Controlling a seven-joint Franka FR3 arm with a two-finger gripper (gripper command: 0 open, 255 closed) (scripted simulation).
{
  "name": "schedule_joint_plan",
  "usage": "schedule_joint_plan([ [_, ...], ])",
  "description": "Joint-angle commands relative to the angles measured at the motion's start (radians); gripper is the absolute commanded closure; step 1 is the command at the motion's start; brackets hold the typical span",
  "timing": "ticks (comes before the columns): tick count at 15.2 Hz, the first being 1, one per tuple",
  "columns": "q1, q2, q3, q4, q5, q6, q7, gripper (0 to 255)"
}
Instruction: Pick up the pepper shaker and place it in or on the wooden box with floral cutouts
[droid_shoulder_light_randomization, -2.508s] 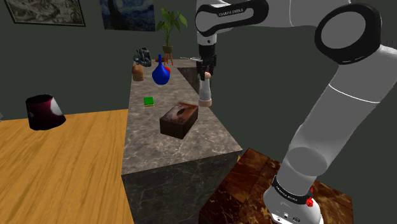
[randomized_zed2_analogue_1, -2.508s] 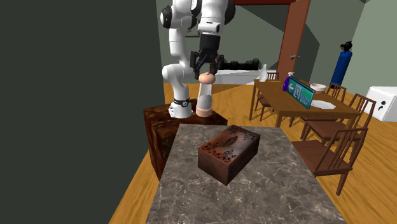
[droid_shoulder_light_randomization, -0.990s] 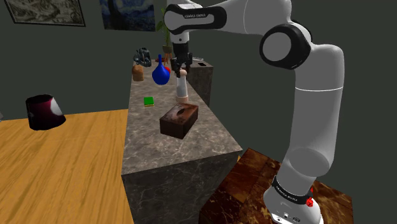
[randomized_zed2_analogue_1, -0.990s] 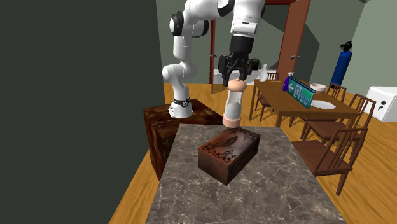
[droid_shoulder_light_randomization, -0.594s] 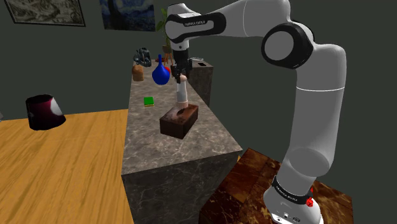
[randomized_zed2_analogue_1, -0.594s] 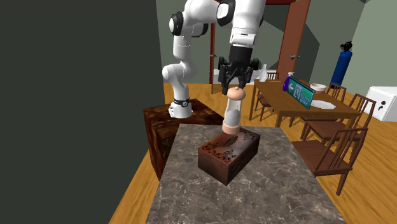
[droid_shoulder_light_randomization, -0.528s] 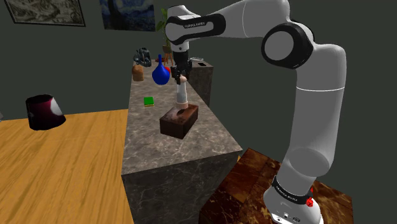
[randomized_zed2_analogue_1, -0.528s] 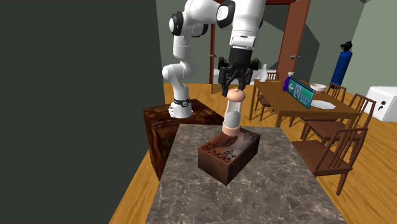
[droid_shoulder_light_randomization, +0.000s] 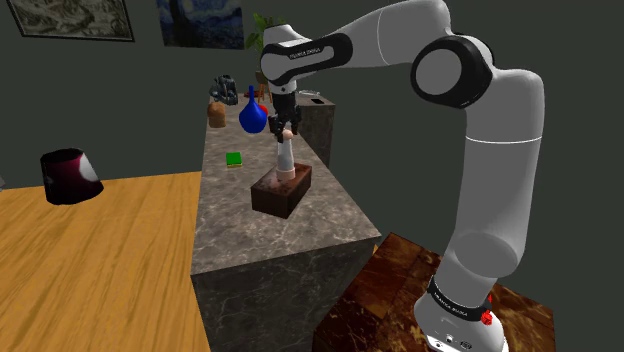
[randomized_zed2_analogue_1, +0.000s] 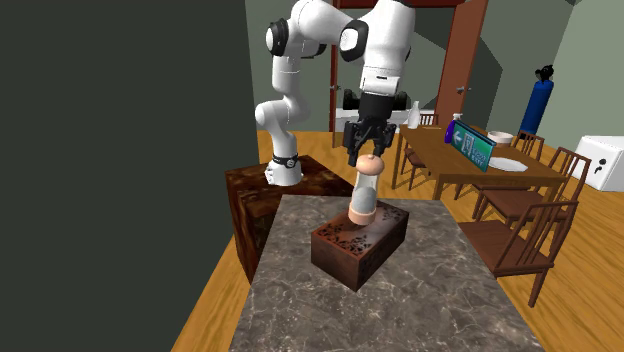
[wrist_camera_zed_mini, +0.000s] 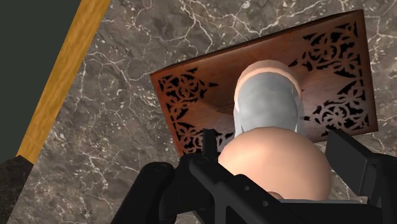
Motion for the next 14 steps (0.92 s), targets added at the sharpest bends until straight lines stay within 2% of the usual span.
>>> schedule_joint_plan([
  [1,0.000,0.000,0.000,-0.008,0.000,0.006,0.000,255],
  [6,0.000,0.000,0.000,-0.008,0.000,0.006,0.000,255],
  [7,-0.001,0.001,0.000,-0.005,0.000,0.004,-0.001,0],
  [12,0.000,0.000,0.000,-0.008,0.000,0.006,0.000,0],
  [14,0.004,-0.001,0.002,0.057,0.001,-0.061,-0.002,0],
])
